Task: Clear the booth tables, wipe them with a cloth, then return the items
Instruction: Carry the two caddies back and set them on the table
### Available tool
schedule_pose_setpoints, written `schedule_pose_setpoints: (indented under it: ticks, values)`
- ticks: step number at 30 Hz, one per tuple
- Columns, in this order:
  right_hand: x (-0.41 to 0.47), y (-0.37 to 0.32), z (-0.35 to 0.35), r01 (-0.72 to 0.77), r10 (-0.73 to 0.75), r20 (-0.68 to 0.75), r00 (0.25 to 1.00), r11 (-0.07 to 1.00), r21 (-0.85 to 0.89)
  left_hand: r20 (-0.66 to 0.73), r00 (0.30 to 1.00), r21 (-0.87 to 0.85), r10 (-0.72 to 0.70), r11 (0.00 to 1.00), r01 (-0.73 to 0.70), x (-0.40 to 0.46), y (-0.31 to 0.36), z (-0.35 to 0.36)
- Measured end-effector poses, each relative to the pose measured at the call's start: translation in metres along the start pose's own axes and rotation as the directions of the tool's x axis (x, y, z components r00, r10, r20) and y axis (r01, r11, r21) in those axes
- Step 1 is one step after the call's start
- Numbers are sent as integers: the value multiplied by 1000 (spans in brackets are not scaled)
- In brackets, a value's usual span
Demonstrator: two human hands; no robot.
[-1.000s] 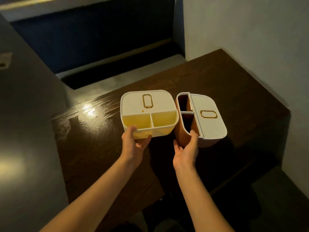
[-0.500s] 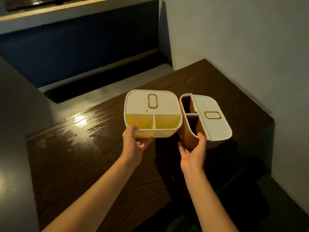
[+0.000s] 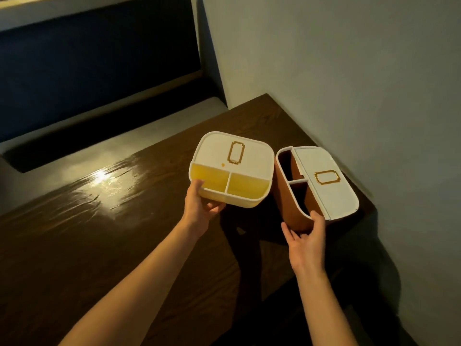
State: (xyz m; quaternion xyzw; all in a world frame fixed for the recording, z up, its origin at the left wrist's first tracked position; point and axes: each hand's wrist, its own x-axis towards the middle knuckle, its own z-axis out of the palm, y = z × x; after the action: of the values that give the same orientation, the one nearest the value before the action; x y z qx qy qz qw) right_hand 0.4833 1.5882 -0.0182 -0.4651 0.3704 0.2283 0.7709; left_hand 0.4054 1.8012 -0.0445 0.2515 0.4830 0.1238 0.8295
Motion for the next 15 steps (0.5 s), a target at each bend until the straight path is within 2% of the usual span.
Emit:
schedule_pose_setpoints:
  ticks: [5,15]
  values:
    - [61,-56,-2,-32,32,6,999,999,-11,-39,999,45,-22,999,24,59,-18,66]
    - [118,-88,-31,-59,60,17,998,996,-71,-143,990,245,13,969,22,130,-2,124]
